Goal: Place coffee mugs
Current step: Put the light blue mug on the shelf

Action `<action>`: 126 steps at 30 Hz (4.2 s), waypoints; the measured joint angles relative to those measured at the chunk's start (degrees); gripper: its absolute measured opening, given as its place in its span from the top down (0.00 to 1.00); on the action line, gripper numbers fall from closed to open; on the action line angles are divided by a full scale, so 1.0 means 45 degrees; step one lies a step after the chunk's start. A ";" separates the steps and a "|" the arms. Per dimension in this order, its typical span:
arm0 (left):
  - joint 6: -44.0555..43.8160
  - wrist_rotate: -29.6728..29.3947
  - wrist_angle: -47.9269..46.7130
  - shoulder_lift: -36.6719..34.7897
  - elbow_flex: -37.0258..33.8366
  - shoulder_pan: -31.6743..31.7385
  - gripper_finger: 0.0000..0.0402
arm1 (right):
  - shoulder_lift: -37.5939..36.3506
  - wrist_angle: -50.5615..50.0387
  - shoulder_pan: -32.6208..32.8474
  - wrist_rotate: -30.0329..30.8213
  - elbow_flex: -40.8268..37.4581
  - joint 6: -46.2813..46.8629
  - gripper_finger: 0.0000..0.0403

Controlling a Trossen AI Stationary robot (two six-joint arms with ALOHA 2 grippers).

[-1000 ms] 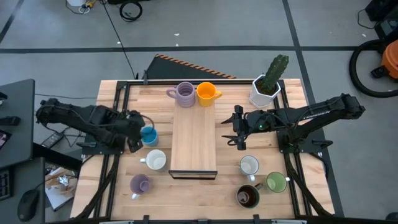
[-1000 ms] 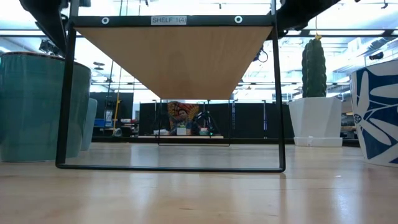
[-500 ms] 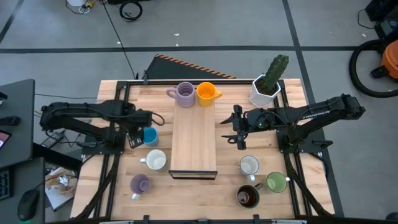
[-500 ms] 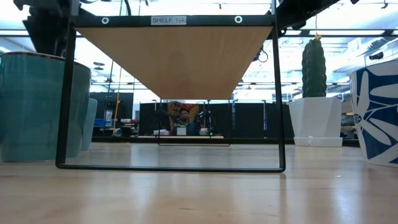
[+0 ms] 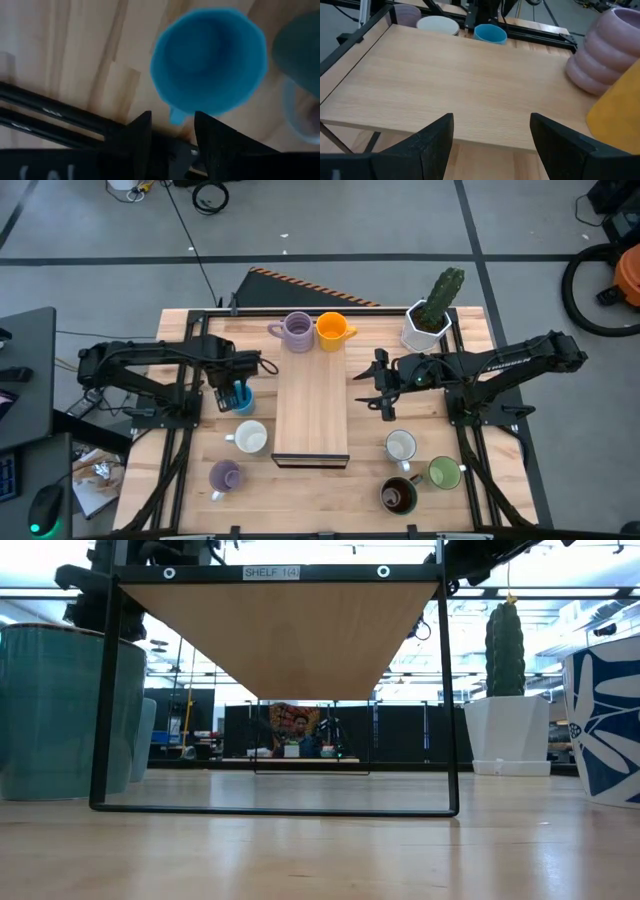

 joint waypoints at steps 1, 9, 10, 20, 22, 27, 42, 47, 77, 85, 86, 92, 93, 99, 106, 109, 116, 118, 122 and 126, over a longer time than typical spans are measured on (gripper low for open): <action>0.0152 -0.0188 0.0109 -0.0004 0.0000 0.0000 0.61 | 0.0000 0.0020 0.0000 -0.0018 0.0000 0.0040 0.33; 0.1500 -0.0603 0.1142 -0.0402 -0.0010 0.0009 0.61 | 0.0005 0.0378 0.0000 -0.0335 0.0005 0.0255 0.33; 0.1522 -0.0598 0.1146 -0.0547 -0.0010 0.0031 0.61 | 0.0005 0.0376 0.0000 -0.0335 0.0005 0.0279 0.33; 0.0910 -0.0121 0.1700 -0.2308 -0.0010 0.0034 0.61 | 0.0005 0.0394 0.0005 -0.0515 0.0005 0.0303 0.33; 0.0546 0.0039 0.1445 -0.2458 -0.0010 0.0034 0.61 | 0.0005 0.0438 0.0005 -0.0516 0.0005 0.0304 0.33; -0.0001 0.0664 0.0912 -0.2544 -0.0136 0.0029 0.61 | 0.0005 0.0483 0.0005 -0.0515 0.0005 0.0407 0.33; 0.0018 0.1260 0.1802 -0.2863 -0.3157 -0.0267 0.61 | 0.0010 0.0629 -0.0019 -0.0520 0.0005 0.0417 0.33; -0.0001 0.1068 0.1855 -0.2851 -0.3310 -0.0249 0.61 | 0.0010 0.0677 -0.0019 -0.0569 0.0005 0.0396 0.33; -0.1364 0.1565 0.4772 -0.1868 -0.4808 -0.0782 0.61 | 0.0010 0.0663 0.0005 -0.0618 0.0005 0.0371 0.33; -0.1415 0.1626 0.5457 -0.1588 -0.4838 -0.1384 0.64 | 0.0010 0.0667 0.0002 -0.0622 0.0005 0.0366 0.33; -0.1562 0.1592 0.5416 -0.1588 -0.4838 -0.1409 0.65 | 0.0010 0.0665 0.0000 -0.0622 0.0005 0.0371 0.33; -0.2171 0.1208 0.5747 -0.1588 -0.4838 -0.1409 0.80 | 0.0010 0.0729 0.0003 -0.0622 0.0005 0.0391 0.33; -0.2256 0.1165 0.5734 -0.1588 -0.4838 -0.1409 0.83 | 0.0010 0.0735 0.0003 -0.0622 0.0005 0.0391 0.33; -0.2466 0.0972 0.5737 -0.1588 -0.4838 -0.1409 0.87 | 0.0010 0.0722 0.0005 -0.0622 0.0005 0.0395 0.33; -0.2596 0.0990 0.5708 -0.1648 -0.4838 -0.1400 0.87 | 0.0012 0.0421 0.0004 -0.0622 0.0005 0.0644 0.33; -0.2596 0.0982 0.5490 -0.1804 -0.4728 -0.1375 0.87 | 0.0015 0.0429 0.0005 -0.0622 0.0005 0.0692 0.33; -0.2248 0.0667 0.4311 -0.2025 -0.3499 -0.1059 0.87 | 0.0015 0.0423 0.0005 -0.0618 0.0005 0.0848 0.33; -0.2048 0.0580 0.3729 -0.2025 -0.3051 -0.0956 0.87 | 0.0015 0.0351 0.0000 -0.0617 0.0005 0.0931 0.33; -0.1641 0.0096 0.2853 -0.2025 -0.1856 -0.0674 0.87 | -0.0102 -0.0297 0.0005 -0.0523 0.0005 0.1020 0.33; -0.0924 -0.0383 0.1974 -0.2023 -0.0286 -0.0337 0.87 | -0.0300 -0.0813 0.0000 -0.0510 0.0005 0.1283 0.33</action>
